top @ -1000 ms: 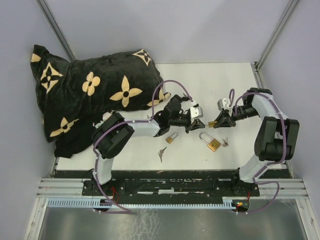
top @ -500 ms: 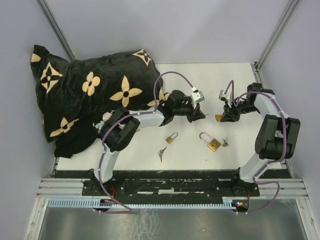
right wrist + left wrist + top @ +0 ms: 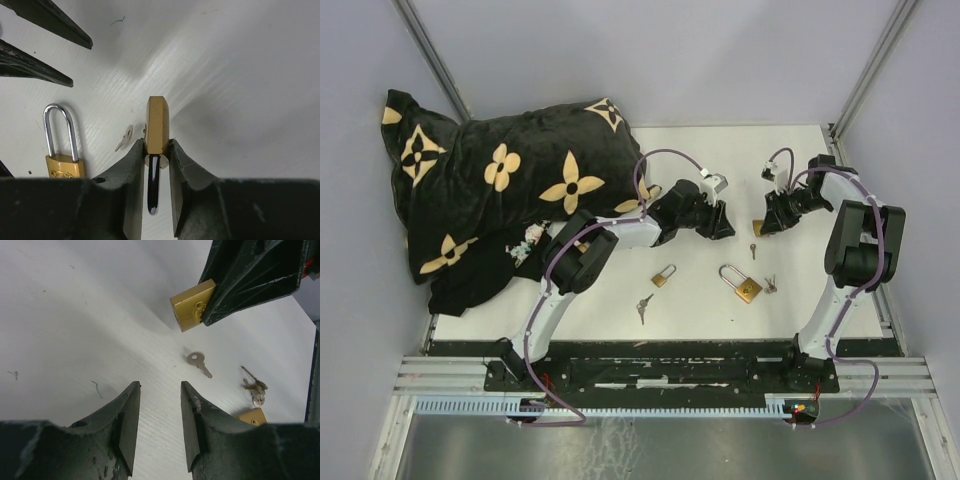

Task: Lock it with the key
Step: Place the lock at the center of the board.

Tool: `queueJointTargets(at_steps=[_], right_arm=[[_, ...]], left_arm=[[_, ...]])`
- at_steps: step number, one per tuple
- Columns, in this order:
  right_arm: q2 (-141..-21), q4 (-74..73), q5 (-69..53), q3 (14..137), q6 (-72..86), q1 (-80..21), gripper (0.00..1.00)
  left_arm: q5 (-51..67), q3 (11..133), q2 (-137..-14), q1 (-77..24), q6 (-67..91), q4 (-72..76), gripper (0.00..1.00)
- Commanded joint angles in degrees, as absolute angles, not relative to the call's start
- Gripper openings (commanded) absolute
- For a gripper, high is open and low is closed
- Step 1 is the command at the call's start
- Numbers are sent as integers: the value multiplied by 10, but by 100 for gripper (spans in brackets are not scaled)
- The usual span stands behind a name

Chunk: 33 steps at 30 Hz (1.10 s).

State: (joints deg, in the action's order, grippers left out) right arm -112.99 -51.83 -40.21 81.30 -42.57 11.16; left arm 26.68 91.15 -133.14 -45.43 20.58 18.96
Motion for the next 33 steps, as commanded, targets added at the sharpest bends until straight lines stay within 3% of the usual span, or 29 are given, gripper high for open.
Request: queueJointTargets(at_steps=[1, 5, 14, 19, 33], right_arm=[[-1127, -490, -369, 846, -358, 102, 30], [-1140, -489, -342, 864, -346, 98, 36], [-1111, -449, -327, 863, -321, 89, 53], [-1068, -432, -343, 857, -306, 82, 54], [-1004, -406, -386, 827, -299, 42, 57]], left_arm=[[192, 897, -1266, -451, 188, 191, 46], [155, 823, -1195, -421, 180, 210, 48], [86, 639, -1092, -328, 333, 272, 51], [-4, 677, -1120, -321, 370, 184, 53], [-52, 768, -1201, -314, 415, 106, 46]])
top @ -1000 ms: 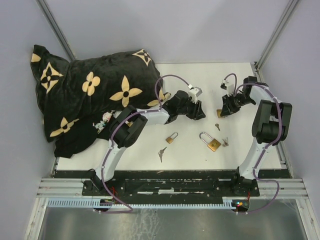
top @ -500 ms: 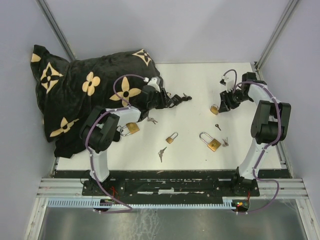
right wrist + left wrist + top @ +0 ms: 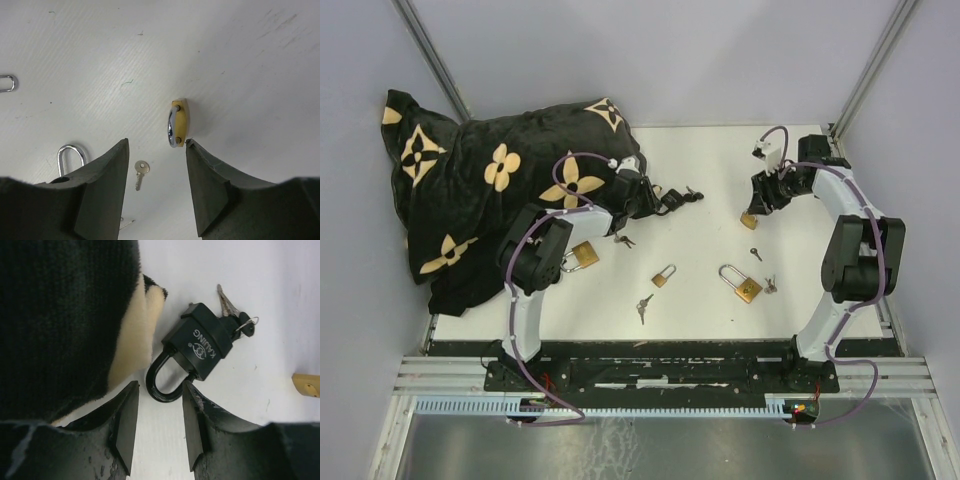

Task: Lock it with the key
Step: Place the lock at the center of the board, then adjust the lock at the center of the board.

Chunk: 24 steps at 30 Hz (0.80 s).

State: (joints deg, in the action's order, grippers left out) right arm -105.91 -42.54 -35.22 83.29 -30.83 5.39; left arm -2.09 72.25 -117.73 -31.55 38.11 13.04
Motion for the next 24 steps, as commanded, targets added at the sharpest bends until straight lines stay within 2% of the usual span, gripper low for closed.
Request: queueJointTargets(at_steps=[1, 8, 14, 24], right_arm=[[-998, -406, -393, 826, -295, 37, 57], [-972, -396, -425, 809, -280, 21, 58], [-965, -397, -434, 797, -282, 22, 59], [-961, -398, -459, 794, -275, 22, 60]], left_arm=[[-53, 781, -1209, -314, 416, 92, 45], [-102, 866, -1252, -322, 420, -32, 36], [-176, 959, -1287, -349, 395, -165, 35], [-175, 978, -1299, -371, 363, -198, 36]])
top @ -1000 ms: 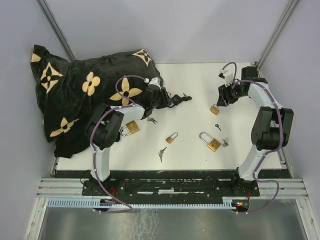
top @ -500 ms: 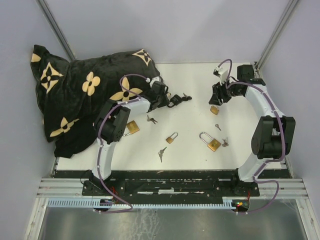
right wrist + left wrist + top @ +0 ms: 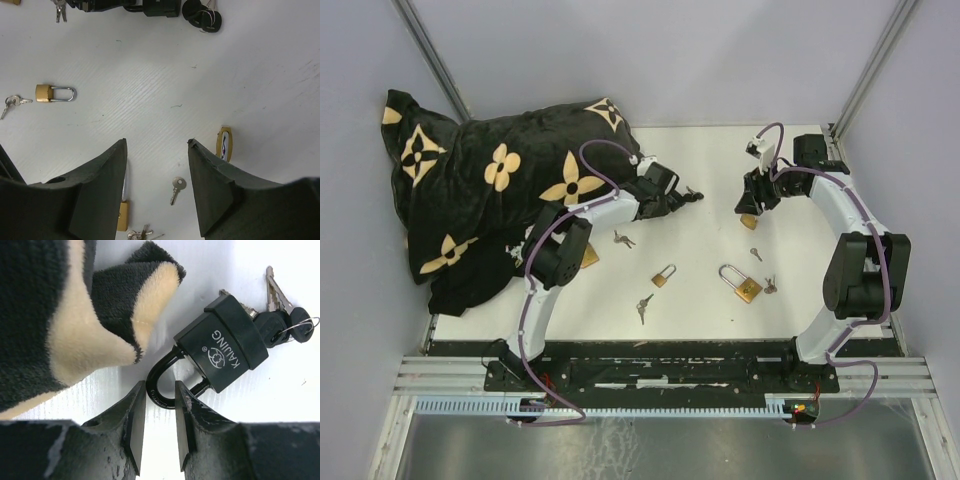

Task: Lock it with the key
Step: Adjust the lock at the center of the board.

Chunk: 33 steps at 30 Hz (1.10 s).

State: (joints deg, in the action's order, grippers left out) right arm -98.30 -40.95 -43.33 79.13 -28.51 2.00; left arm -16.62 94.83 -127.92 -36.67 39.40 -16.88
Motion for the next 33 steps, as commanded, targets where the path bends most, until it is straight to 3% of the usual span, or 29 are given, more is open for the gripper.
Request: queueJointTargets(at_steps=[1, 3, 13, 26, 33], right_arm=[[-960, -399, -461, 794, -274, 21, 60], [-960, -400, -466, 795, -271, 21, 60], [-990, -382, -477, 798, -240, -16, 61], [-1142, -386, -464, 926, -155, -93, 68], [-1126, -361, -442, 918, -136, -102, 69]], left_arm=[[-171, 988, -1305, -370, 361, -205, 35], [-168, 1002, -1318, -370, 355, -214, 35], [-120, 944, -1261, -369, 268, -130, 4], [-46, 672, -1076, -358, 120, 196, 3], [-19, 745, -1125, -345, 186, 118, 3]])
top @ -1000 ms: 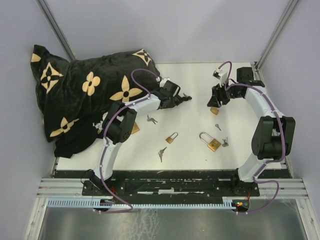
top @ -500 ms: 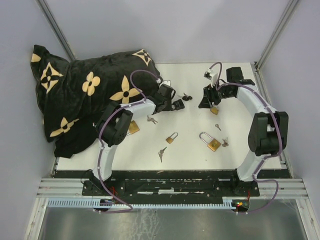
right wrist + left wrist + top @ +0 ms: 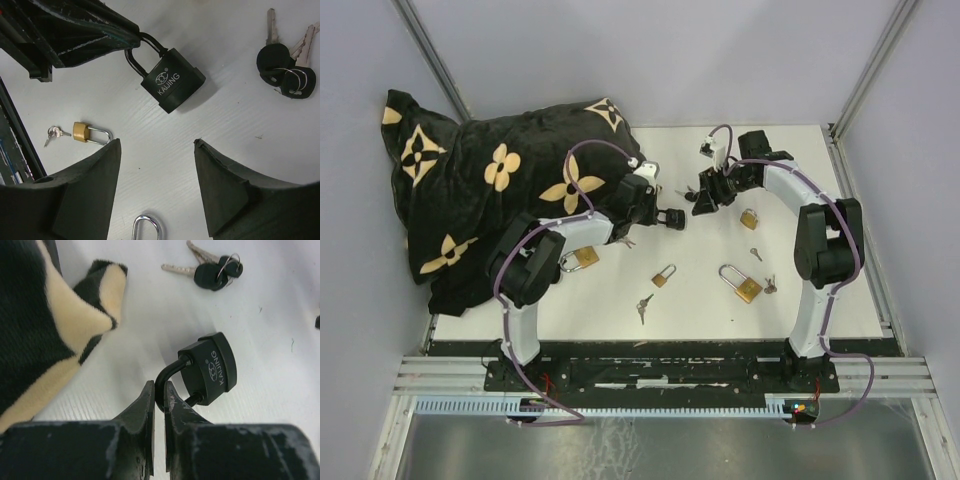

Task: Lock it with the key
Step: Adjust the lock at the center of the board.

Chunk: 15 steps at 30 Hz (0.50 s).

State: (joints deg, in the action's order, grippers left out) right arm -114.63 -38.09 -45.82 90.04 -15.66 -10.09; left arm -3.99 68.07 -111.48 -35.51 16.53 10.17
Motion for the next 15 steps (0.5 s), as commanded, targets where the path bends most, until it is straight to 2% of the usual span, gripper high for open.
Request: queueJointTargets(at_steps=[1, 5, 6, 10, 12, 15], right_arm=[[-1119, -364, -439, 915, -140, -102, 69], [-1084, -389, -431, 901, -168, -102, 69], [-1073, -395, -431, 897, -177, -101, 70], [-1017, -416, -411, 870, -209, -97, 71], [-977, -418, -395, 846, -227, -94, 72], [-899, -422, -360, 810, -248, -88, 76]], left_arm=[[-14, 765, -1141, -345, 194, 99, 3], [6, 822, -1190, -344, 207, 39, 4], [8, 824, -1194, -344, 211, 37, 9], [-17, 821, -1175, -342, 217, 31, 41], [-32, 816, -1151, -342, 210, 28, 48], [-41, 788, -1092, -342, 189, 30, 51]])
